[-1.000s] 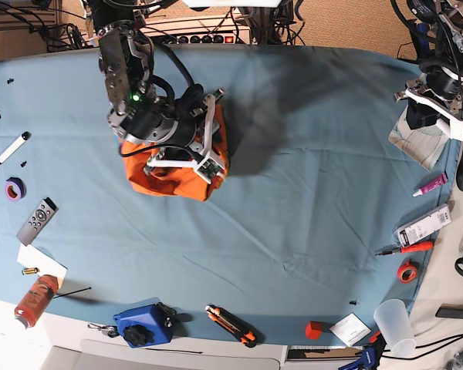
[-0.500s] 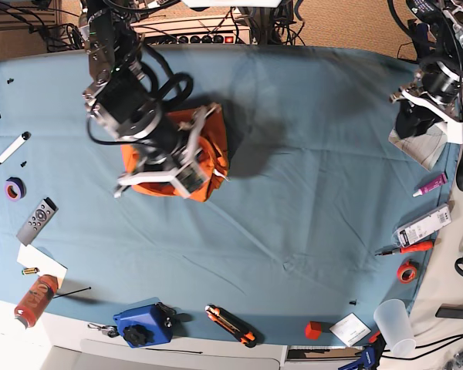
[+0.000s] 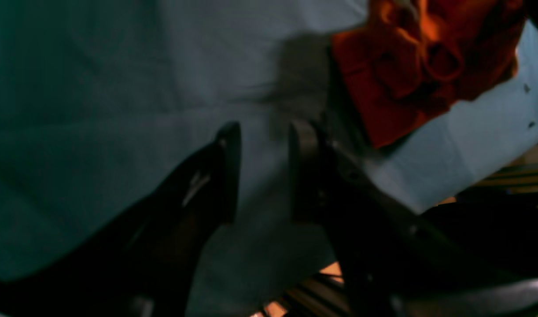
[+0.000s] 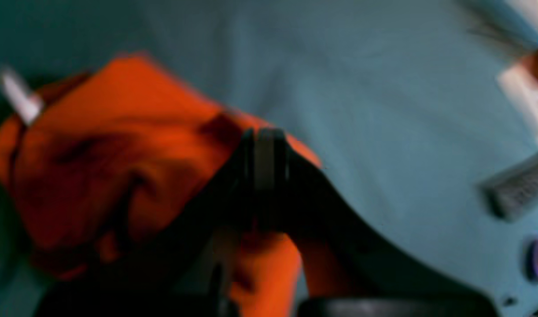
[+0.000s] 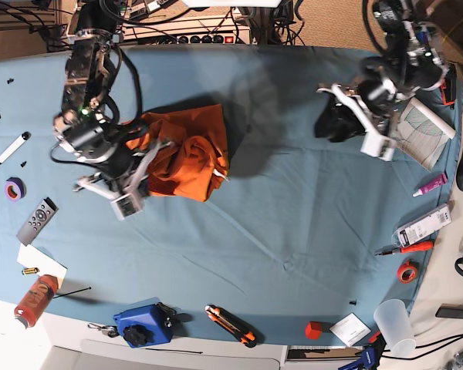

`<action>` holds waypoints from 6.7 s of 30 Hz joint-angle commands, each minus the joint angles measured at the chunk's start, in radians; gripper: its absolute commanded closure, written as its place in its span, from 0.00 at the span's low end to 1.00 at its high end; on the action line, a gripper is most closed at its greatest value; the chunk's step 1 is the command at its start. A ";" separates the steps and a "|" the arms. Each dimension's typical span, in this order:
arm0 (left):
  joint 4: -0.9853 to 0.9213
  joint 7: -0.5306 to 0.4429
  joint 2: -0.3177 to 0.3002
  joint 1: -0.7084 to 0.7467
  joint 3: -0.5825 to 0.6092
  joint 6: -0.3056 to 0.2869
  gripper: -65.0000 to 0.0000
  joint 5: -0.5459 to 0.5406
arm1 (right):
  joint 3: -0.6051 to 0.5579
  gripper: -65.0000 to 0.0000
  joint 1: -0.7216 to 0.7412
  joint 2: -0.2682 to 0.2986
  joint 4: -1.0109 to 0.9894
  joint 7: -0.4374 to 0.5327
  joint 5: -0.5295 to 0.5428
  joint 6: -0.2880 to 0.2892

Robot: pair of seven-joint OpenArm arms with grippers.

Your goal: Layout the t-shirt on the table in an organized manner, then fold the t-shirt properly

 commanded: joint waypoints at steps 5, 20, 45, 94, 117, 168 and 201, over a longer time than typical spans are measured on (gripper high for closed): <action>0.015 -0.055 -0.006 -0.002 0.089 0.026 0.73 0.113 | -0.060 1.00 0.014 0.006 0.036 -0.156 0.024 0.005; 0.015 -0.085 -0.008 -0.005 0.101 0.038 0.73 0.161 | -0.079 1.00 -0.187 0.134 0.122 -0.199 0.419 0.143; 0.015 -0.092 -0.008 -0.005 0.101 0.038 0.73 0.161 | -0.196 1.00 0.098 0.039 -0.274 0.079 0.301 0.124; 0.008 -0.294 0.100 -0.005 0.550 0.264 0.27 0.416 | 0.356 1.00 -0.143 0.120 -0.040 -0.112 0.578 0.219; -0.525 -0.255 0.230 -0.213 0.550 0.322 0.37 0.210 | 0.515 1.00 -0.143 0.139 -0.042 -0.071 0.377 0.219; -0.414 -0.128 -0.412 -0.647 0.793 -0.161 1.00 0.423 | 0.591 1.00 -0.143 0.136 -0.043 0.068 0.227 0.130; -0.626 -0.196 -0.191 -0.956 1.225 0.282 0.67 0.832 | 0.591 1.00 -0.144 0.136 -0.043 0.046 0.225 0.130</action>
